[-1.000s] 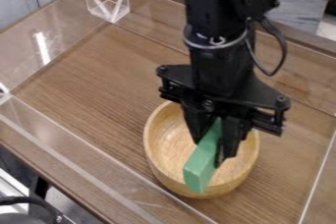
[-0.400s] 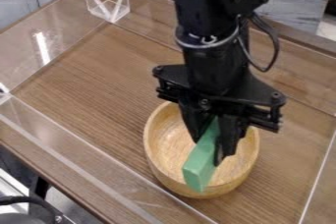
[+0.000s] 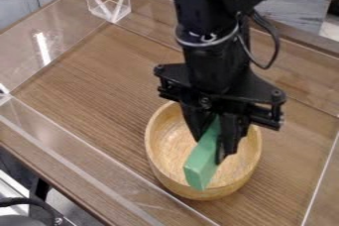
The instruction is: Put the green block in the brown bowl
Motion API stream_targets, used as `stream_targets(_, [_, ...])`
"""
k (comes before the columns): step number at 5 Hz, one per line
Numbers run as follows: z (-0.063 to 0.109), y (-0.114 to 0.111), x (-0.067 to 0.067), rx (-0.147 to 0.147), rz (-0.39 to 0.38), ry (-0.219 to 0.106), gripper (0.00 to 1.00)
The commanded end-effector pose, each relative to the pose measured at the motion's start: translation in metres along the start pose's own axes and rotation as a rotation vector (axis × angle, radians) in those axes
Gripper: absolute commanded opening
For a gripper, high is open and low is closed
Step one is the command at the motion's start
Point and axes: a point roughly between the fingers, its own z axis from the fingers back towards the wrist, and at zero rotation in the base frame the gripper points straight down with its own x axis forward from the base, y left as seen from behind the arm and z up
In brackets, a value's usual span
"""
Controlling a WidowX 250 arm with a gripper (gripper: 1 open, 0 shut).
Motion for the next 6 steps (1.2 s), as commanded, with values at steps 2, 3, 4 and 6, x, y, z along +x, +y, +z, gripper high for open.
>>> stream_targets(2, [0.0054,-0.0004,0.0091,-0.023,0.004,-0.036,0.0])
stream_targets(3, [0.0041,0.0006,0.0107,-0.027,0.003,-0.037,0.0])
stream_targets(4, [0.0025,0.0016,0.0122,-0.032,0.003,-0.038,0.0])
stream_targets(6, [-0.0014,0.0035,0.0153,-0.04,0.001,-0.04,0.0])
